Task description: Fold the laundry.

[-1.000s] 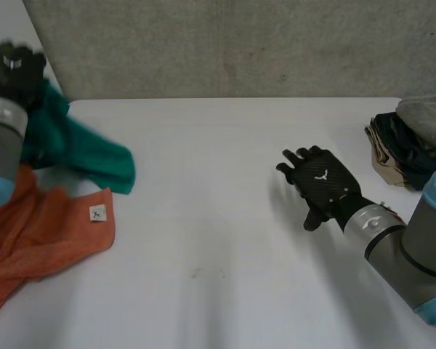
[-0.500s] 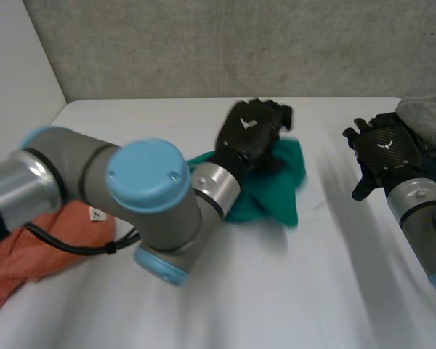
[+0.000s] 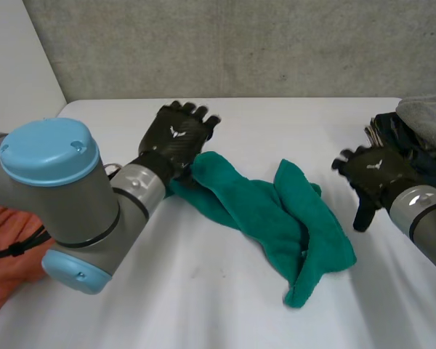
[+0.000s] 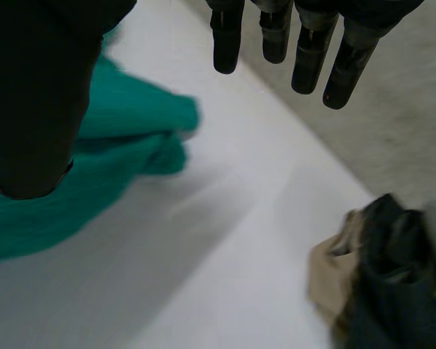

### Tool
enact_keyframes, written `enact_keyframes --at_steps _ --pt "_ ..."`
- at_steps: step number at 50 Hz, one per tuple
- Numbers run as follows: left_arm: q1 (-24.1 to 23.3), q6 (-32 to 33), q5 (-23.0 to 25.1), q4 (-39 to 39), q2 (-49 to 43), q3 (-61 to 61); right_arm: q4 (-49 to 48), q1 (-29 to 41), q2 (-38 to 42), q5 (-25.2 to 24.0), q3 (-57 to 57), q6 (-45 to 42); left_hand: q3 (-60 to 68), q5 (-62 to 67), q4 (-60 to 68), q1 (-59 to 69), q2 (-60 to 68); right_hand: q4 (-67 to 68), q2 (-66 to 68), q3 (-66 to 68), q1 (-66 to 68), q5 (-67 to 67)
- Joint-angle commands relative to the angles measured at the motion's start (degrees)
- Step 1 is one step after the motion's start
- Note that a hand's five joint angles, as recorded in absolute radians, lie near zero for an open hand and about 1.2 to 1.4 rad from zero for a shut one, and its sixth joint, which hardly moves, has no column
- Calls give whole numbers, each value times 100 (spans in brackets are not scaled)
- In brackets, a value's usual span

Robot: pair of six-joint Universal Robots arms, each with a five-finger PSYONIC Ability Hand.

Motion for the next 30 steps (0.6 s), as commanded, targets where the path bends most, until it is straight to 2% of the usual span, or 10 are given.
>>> enact_keyframes --at_steps 1,5,12,18,22,23,25,26,27,30 --pt "157 615 65 95 -620 167 491 367 -137 -26 75 -219 251 201 291 340 291 -333 56 -199 -227 -332" --pt "166 633 231 149 -1217 799 394 727 -514 -87 373 -420 636 586 675 724 675 -333 56 -199 -227 -332" --pt "350 642 953 -308 -2379 2057 289 1035 -744 -272 1015 -1862 1344 1294 1384 1433 1384 -333 56 -199 -227 -332" --pt "473 642 944 -528 -2854 2524 17 1220 -516 -272 1227 -2144 3815 3764 3854 3903 3854 -333 56 -199 -227 -332" --pt "473 677 865 -520 -2916 2542 -544 1220 107 -219 1236 -2197 5849 5799 5888 5937 5888 -332 56 -199 -227 -332" --pt "473 703 778 -493 -2855 2507 -660 1202 179 -228 1227 -2197 6783 6733 6822 6871 6822 575 964 708 681 575" --pt "465 738 637 -476 -2793 2446 -879 1158 276 -219 1174 -2179 6792 6742 6832 6881 6832 2994 3382 3127 3100 2994" --pt "465 747 549 -467 -2750 2419 -1107 1141 285 -210 1131 -2110 6792 6742 6832 6881 6832 5304 5693 5438 5410 5305" --pt "473 756 305 -432 -2558 2341 -1205 1132 276 -210 1113 -2092 6792 6742 6832 6881 6832 6243 6632 6377 6349 6244" --pt "491 747 -65 -248 -2013 2104 -1548 1106 215 -193 1051 -1899 6792 6742 6832 6881 6832 6667 7056 6801 6773 6668"
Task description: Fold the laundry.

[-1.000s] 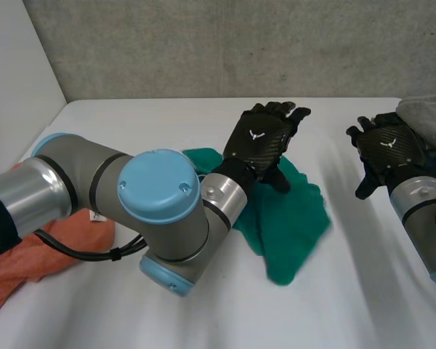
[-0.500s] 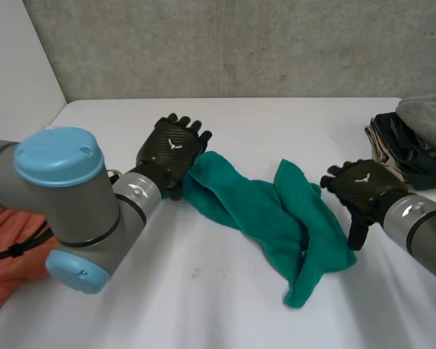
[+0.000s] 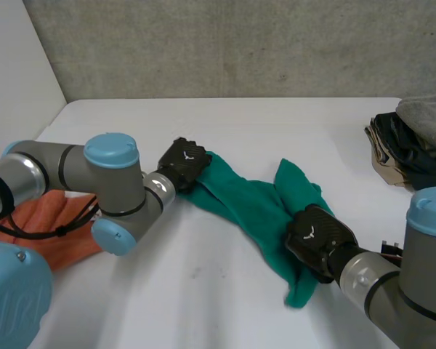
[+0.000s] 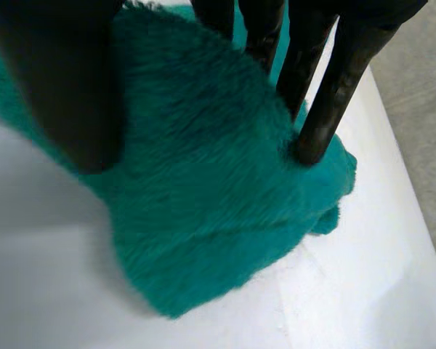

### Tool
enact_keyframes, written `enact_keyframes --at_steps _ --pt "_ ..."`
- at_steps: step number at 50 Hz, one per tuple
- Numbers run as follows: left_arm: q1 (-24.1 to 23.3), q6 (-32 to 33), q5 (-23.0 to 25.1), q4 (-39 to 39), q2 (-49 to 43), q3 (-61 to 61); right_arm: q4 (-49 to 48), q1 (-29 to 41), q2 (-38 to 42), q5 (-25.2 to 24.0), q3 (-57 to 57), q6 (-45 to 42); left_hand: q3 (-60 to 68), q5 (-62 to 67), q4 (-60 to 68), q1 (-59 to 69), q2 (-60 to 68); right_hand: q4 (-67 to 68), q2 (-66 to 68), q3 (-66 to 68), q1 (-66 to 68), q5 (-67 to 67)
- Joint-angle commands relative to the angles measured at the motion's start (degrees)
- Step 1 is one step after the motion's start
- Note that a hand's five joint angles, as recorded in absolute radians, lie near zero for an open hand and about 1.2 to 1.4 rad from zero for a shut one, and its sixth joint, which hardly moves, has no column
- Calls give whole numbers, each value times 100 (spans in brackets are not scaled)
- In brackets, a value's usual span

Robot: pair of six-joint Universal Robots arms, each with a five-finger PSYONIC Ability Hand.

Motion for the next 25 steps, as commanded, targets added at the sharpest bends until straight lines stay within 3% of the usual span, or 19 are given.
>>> enact_keyframes --at_steps 1,6,8,12,20,25 --pt "12 40 -842 314 973 -489 -879 -108 48 46 -190 384 1202 1419 1159 1490 1168 3694 3639 3683 3721 3823" --pt "12 58 -956 683 1878 -1061 -914 -669 -523 177 -558 1630 1202 1419 1159 1490 1168 3694 3639 3683 3721 3823" --pt "29 49 -991 789 2403 -1367 -906 -1240 -708 152 -787 2667 1202 1419 1159 1490 1168 3694 3639 3683 3721 3823" --pt "144 58 -983 816 3117 -1904 -669 -1865 -761 29 -1217 3908 1202 1419 1159 1490 1168 3694 3639 3683 3721 3823" --pt "126 32 -956 693 3857 -2836 842 -2314 -428 -657 -1824 3901 1202 1419 1159 1490 1168 3694 3639 3683 3721 3823" --pt "74 23 -1000 500 3796 -3267 1283 -2288 161 -728 -1869 3155 1202 1419 1159 1490 1168 3694 3639 3683 3721 3823"
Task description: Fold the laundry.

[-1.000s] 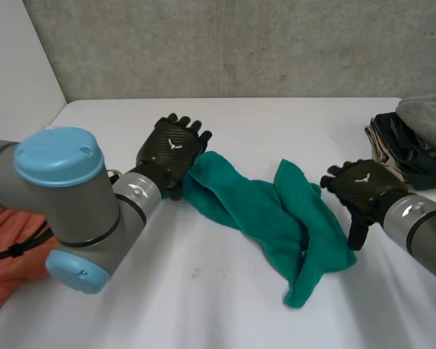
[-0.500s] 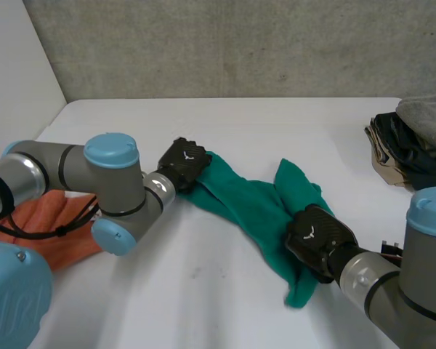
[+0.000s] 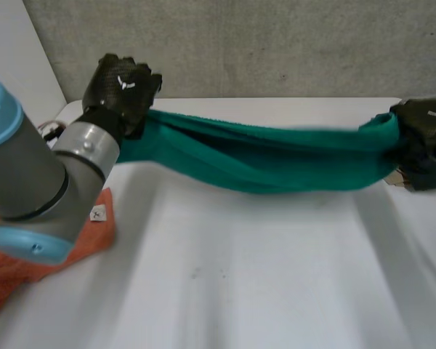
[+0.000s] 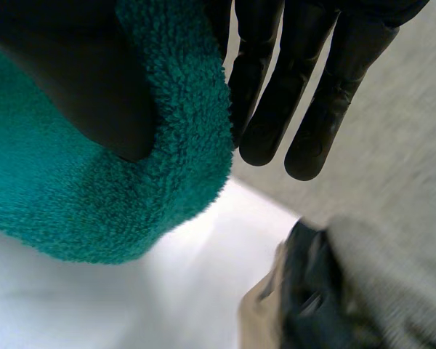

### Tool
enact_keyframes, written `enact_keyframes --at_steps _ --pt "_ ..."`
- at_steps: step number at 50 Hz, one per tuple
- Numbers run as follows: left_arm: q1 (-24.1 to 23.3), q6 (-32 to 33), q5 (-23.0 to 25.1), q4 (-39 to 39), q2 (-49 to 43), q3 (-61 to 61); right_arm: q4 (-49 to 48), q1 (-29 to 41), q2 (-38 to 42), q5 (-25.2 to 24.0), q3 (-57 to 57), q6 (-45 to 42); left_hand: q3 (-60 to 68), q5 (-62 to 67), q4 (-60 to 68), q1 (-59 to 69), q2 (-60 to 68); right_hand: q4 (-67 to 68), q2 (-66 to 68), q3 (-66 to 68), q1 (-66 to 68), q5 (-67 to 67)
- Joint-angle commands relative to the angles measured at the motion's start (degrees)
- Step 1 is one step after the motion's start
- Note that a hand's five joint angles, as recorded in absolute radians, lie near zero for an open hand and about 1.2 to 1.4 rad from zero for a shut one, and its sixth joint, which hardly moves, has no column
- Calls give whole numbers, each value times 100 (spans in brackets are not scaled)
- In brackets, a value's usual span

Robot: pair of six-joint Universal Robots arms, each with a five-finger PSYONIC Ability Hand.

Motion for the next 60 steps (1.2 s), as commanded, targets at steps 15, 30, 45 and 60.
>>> enact_keyframes --at_steps 15,30,45,60 --pt "-356 41 -624 -359 -1442 -136 810 545 1674 707 -780 -1917 -1509 -1266 -1546 -1195 -1546 -1225 -1176 -1175 -405 -947" --pt "-163 32 -678 -1088 -616 4 827 590 601 209 -992 -4332 -3970 -3726 -4006 -3655 -4006 -5806 -5757 -5756 -4987 -5528" --pt "418 -644 403 -2485 -1573 1155 2294 660 1796 -944 -1510 -5952 -3885 -3642 -3922 -3571 -3922 -5495 -5446 -5446 -4676 -5217" --pt "383 -1312 359 -3251 -1891 1437 2094 660 2500 -751 -1598 -6261 -3582 -3339 -3619 -3268 -3619 1194 1243 1244 2013 1472"
